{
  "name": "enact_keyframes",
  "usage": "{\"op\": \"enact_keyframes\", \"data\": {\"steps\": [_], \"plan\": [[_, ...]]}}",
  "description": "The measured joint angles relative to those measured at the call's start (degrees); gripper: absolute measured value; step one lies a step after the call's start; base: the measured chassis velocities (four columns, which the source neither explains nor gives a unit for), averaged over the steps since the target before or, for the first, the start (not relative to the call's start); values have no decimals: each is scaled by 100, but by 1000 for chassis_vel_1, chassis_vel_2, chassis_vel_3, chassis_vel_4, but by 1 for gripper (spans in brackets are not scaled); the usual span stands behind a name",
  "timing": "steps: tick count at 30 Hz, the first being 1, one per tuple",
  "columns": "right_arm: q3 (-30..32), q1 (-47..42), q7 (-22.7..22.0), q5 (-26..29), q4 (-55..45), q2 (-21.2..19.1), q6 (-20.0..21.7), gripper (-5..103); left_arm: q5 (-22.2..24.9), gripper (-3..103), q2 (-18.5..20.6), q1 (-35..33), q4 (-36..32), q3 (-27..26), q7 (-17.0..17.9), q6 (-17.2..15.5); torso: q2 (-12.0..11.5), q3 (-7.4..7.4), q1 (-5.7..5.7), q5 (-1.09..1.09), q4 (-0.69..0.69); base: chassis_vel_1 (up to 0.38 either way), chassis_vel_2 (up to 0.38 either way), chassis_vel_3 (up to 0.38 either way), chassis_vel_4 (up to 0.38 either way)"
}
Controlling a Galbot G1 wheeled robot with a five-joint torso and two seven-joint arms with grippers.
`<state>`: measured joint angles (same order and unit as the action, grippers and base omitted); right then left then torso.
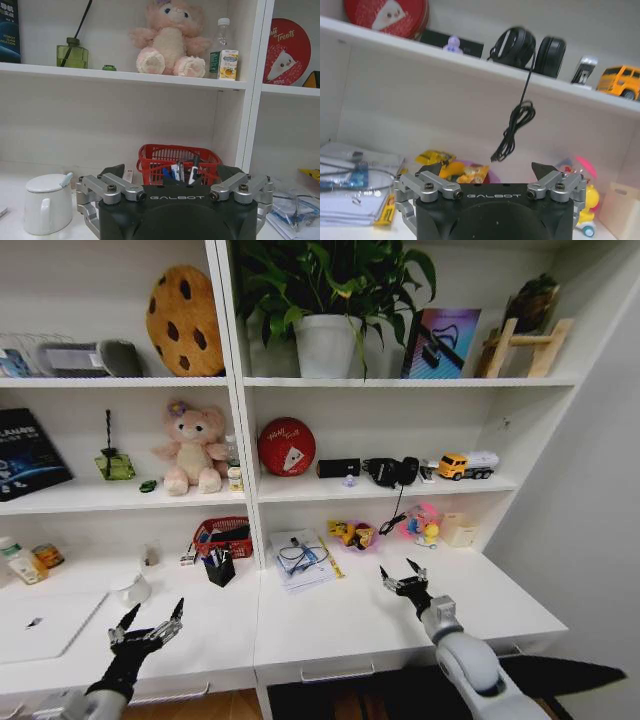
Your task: Organize the objects on the table.
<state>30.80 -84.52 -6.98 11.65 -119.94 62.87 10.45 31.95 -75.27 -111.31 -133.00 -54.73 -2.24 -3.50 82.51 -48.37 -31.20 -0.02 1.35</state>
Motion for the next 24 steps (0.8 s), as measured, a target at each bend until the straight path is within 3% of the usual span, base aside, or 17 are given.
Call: {"op": "enact_keyframes", "data": {"steps": [3,7,13,24], "plan": [[-115,-148,-430,-307,-573,235,190,100,0,100,0,0,0,0,-1,0,0,-1,-1,0,-2,0,0,0,0],[-281,-92,-680,-400,-795,148,474,100,0,100,0,0,0,0,-2,0,-1,-1,-2,2,-1,26,28,-35,-30],[-355,-41,-742,-428,-948,-100,669,100,0,100,-1,0,0,0,-2,0,-2,-2,-3,2,-2,115,128,-119,-121],[-373,-93,-676,-443,-924,-141,639,100,0,100,0,0,-1,0,-4,0,-2,-1,-2,2,1,229,236,-239,-235]]}}
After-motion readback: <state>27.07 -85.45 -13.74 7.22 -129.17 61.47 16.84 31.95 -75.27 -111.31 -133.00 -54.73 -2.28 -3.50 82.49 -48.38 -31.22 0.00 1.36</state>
